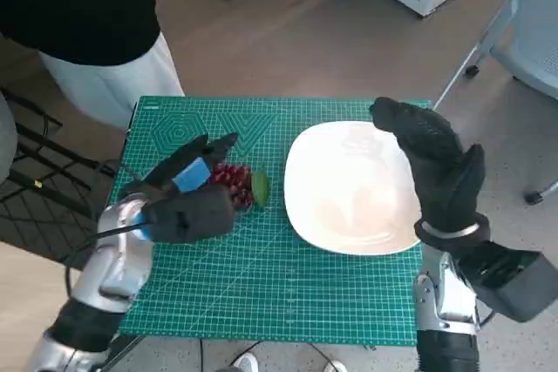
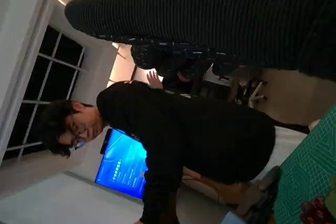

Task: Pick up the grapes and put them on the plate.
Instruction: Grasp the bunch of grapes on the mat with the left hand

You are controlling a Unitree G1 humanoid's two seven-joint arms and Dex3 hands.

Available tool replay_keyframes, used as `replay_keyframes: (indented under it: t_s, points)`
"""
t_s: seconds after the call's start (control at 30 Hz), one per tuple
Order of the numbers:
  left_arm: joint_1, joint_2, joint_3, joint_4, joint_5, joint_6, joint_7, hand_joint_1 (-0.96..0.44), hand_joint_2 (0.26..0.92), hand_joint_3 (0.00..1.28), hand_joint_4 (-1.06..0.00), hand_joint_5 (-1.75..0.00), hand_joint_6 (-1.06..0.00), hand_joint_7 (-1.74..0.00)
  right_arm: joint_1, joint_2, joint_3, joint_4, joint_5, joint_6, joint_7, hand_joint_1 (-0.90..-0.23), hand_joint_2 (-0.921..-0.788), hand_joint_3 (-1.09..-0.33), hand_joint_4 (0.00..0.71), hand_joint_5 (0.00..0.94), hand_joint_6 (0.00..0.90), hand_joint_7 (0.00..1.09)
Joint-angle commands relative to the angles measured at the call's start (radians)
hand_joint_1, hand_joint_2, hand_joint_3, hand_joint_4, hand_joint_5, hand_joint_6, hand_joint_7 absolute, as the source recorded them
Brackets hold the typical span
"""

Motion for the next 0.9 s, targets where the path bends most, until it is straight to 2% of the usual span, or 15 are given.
replay_keyframes:
  t_s: [0.03, 0.63, 0.9]
  points:
    - [-0.060, -0.027, -0.038, 0.092, 0.033, -0.007, 0.030, -0.21, 0.725, 0.00, -0.02, 0.00, -0.21, -0.02, 0.013, 0.001, -0.004, 0.010, 0.001, 0.006, -0.004, -0.421, -0.921, -0.559, 0.292, 0.003, -0.001, 0.59]
    - [-0.216, -0.106, -0.136, 0.514, 0.039, -0.089, 0.059, -0.15, 0.730, 0.00, -0.03, 0.00, -0.24, -0.01, 0.021, 0.006, -0.009, 0.008, 0.010, 0.003, -0.002, -0.415, -0.921, -0.561, 0.300, 0.006, 0.000, 0.58]
    - [-0.250, -0.123, -0.166, 0.634, 0.053, -0.100, 0.077, -0.13, 0.732, 0.00, -0.05, -0.01, -0.27, -0.02, 0.024, 0.011, -0.012, 0.008, 0.013, 0.000, -0.003, -0.413, -0.921, -0.561, 0.302, 0.007, 0.000, 0.58]
